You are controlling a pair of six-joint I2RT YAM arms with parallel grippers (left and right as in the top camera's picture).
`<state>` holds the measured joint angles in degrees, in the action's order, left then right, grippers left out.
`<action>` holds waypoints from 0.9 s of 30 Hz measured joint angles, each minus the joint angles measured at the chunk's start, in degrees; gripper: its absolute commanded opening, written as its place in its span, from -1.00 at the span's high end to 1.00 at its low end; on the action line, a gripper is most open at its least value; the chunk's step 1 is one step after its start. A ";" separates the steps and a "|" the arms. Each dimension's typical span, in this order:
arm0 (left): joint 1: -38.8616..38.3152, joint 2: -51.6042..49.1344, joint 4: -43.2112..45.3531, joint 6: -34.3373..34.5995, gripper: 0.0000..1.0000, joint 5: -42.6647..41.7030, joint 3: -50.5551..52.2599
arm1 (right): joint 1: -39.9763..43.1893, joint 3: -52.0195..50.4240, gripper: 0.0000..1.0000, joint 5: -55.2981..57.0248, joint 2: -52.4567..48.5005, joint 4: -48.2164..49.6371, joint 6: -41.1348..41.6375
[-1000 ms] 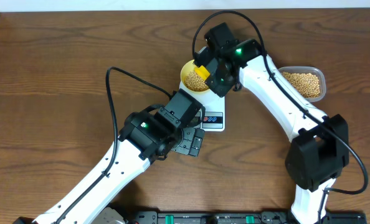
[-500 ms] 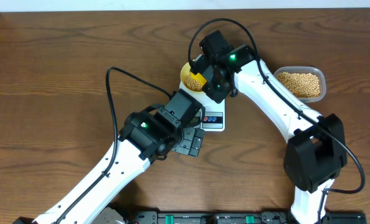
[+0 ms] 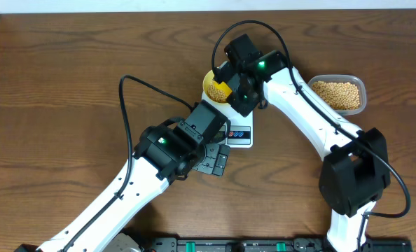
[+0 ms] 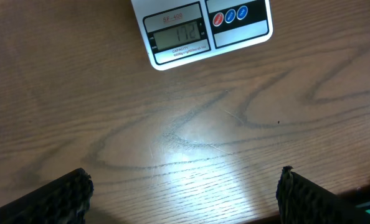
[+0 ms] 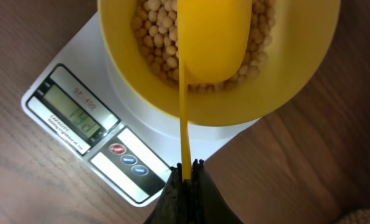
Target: Scoop item into bowl and weigh 50g on scale
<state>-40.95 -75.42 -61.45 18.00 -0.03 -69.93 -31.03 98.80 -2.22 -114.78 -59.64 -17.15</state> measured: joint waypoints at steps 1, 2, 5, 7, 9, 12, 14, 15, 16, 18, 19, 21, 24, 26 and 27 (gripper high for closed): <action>0.02 0.00 0.00 0.00 -0.93 0.00 0.00 | 0.00 0.00 0.98 -0.33 0.00 -0.11 0.04; 0.00 0.00 0.02 0.00 -0.93 0.00 0.00 | 0.04 0.00 0.98 -0.63 0.00 -0.17 0.11; 0.02 0.00 0.02 0.00 -0.93 0.00 0.00 | 0.39 0.00 0.98 -1.60 0.00 -0.31 0.44; 0.00 0.00 0.00 0.00 -0.93 0.00 0.00 | 0.66 0.00 0.98 -2.40 0.00 -0.37 0.68; 0.00 0.00 0.00 0.00 -0.93 0.00 0.00 | 1.20 0.00 0.98 -3.52 0.00 -0.50 1.16; 0.00 0.00 0.00 0.00 -0.93 0.00 0.00 | 2.05 0.00 0.98 -4.66 0.00 -0.59 1.75; 0.00 0.00 0.00 0.00 -0.93 0.00 0.00 | 2.62 0.00 0.98 -5.35 0.00 -0.61 2.03; 0.00 0.00 0.00 0.00 -0.93 0.00 0.00 | 2.86 0.00 0.98 -5.79 0.00 -0.63 2.19; 0.02 0.00 0.02 0.00 -0.93 0.00 0.00 | 3.15 0.00 0.98 -6.27 0.00 -0.68 2.40; 0.00 0.00 0.02 0.00 -0.93 0.00 0.00 | 3.54 0.00 0.98 -7.19 0.02 -0.76 2.73; 0.00 0.00 0.00 0.00 -0.93 0.00 0.00 | 3.72 0.00 0.98 -7.48 0.00 -0.81 2.89; 0.02 0.00 0.00 0.00 -0.93 0.00 0.00 | 3.87 0.00 0.98 -7.98 0.00 -0.96 3.08; 0.00 0.00 0.00 0.00 -0.93 0.00 0.00 | 3.91 -0.02 0.98 -8.61 0.00 -1.01 3.21; 0.00 0.00 0.00 0.00 -0.93 0.00 0.00 | 3.91 -0.04 0.98 -9.05 0.00 -1.01 3.28; 0.02 0.00 0.02 0.00 -0.93 0.00 0.00 | 3.91 -0.07 0.98 -9.38 0.00 -1.01 3.28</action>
<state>-40.93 -75.42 -61.43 18.00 -0.03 -69.93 -27.11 98.74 -11.60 -114.78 -60.64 -13.87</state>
